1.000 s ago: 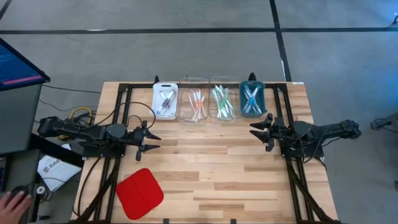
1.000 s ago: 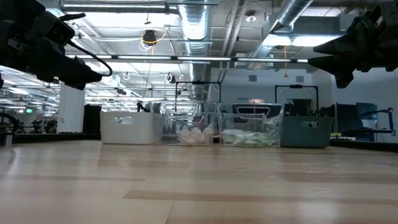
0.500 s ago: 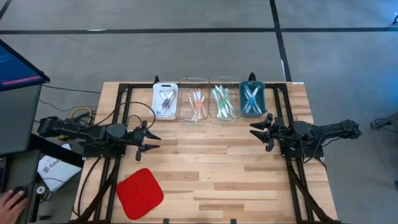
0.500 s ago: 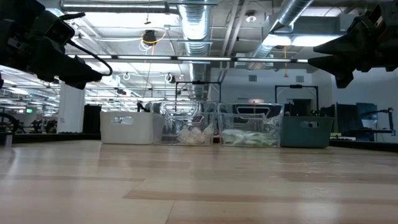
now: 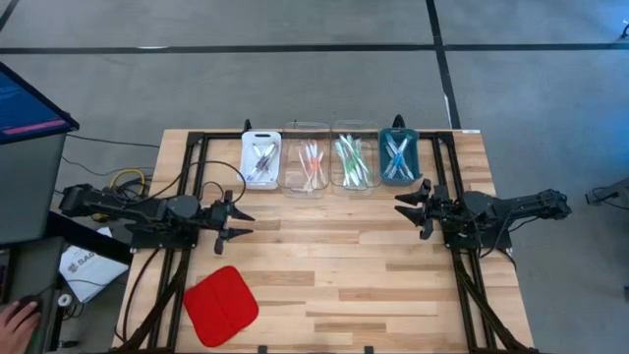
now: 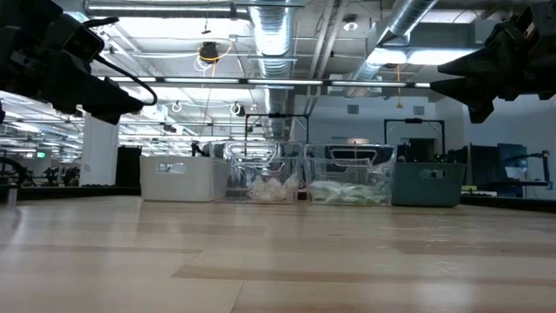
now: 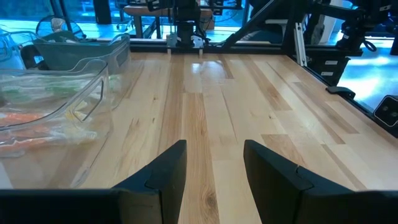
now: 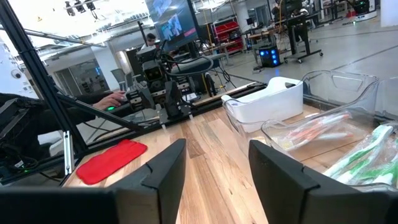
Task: Pick & Place Toothbrushes
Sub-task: Return to Home Position
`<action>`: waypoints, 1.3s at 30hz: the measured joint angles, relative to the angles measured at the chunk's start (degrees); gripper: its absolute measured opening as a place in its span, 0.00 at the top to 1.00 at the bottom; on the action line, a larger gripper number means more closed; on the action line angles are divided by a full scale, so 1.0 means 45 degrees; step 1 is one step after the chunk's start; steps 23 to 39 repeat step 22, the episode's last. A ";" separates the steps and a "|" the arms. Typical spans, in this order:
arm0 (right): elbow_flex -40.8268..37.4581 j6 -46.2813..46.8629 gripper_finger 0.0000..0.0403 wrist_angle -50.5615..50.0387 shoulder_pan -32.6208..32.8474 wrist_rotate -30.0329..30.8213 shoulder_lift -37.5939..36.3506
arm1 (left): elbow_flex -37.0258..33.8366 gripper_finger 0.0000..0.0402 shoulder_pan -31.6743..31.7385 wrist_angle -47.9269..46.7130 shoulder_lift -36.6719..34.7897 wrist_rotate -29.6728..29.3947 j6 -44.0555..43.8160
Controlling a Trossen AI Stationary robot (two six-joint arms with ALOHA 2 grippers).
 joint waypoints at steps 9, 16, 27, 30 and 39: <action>0.0001 0.0000 0.58 0.0000 0.0002 0.0000 0.0000 | -0.0002 0.62 -0.0001 0.0086 0.0000 -0.0002 -0.0001; 0.0005 0.0000 0.57 0.0000 0.0002 0.0000 0.0003 | -0.0005 0.62 -0.0001 0.0135 0.0000 -0.0005 0.0000; 0.0000 0.0000 0.58 0.0000 0.0005 0.0000 0.0003 | -0.0004 0.62 -0.0001 0.0204 0.0000 -0.0003 0.0000; 0.0000 0.0000 0.58 0.0000 0.0005 0.0000 0.0003 | -0.0004 0.62 -0.0001 0.0204 0.0000 -0.0003 0.0000; 0.0000 0.0000 0.58 0.0000 0.0005 0.0000 0.0003 | -0.0004 0.62 -0.0001 0.0204 0.0000 -0.0003 0.0000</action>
